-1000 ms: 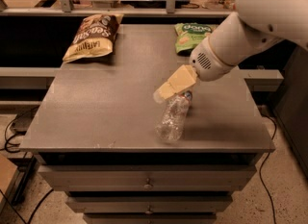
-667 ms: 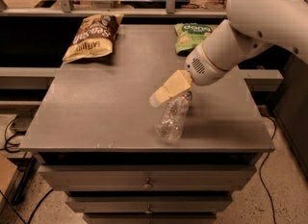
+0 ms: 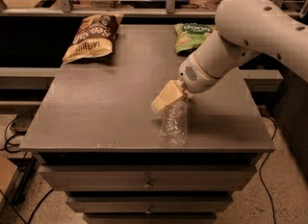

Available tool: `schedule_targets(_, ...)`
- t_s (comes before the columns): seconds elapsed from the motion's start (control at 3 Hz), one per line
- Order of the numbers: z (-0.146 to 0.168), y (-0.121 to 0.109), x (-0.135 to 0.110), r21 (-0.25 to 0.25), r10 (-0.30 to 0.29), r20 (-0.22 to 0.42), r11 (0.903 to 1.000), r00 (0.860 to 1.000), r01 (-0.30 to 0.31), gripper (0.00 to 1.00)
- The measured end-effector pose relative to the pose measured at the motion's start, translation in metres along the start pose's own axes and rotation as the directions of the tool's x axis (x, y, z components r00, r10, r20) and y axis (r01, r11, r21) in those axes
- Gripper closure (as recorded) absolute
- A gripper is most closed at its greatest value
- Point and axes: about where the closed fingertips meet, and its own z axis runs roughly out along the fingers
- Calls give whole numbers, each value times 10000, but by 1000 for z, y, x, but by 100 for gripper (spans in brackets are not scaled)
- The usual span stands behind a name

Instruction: Move water bottle near brown chip bag

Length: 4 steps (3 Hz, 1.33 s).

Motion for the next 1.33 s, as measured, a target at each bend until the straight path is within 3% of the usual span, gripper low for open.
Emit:
schedule_targets(0.33, 2, 2, -2, -60, -63, -42, 10000, 10000, 63, 63)
schedule_targets(0.67, 2, 3, -2, -61, -65, -39, 10000, 10000, 64, 95)
schedule_targets(1.0, 2, 3, -2, -61, -65, -39, 10000, 10000, 64, 100)
schedule_targets(1.33, -23, -7, -38, -876, -659, 1519, 9930, 9862, 798, 100)
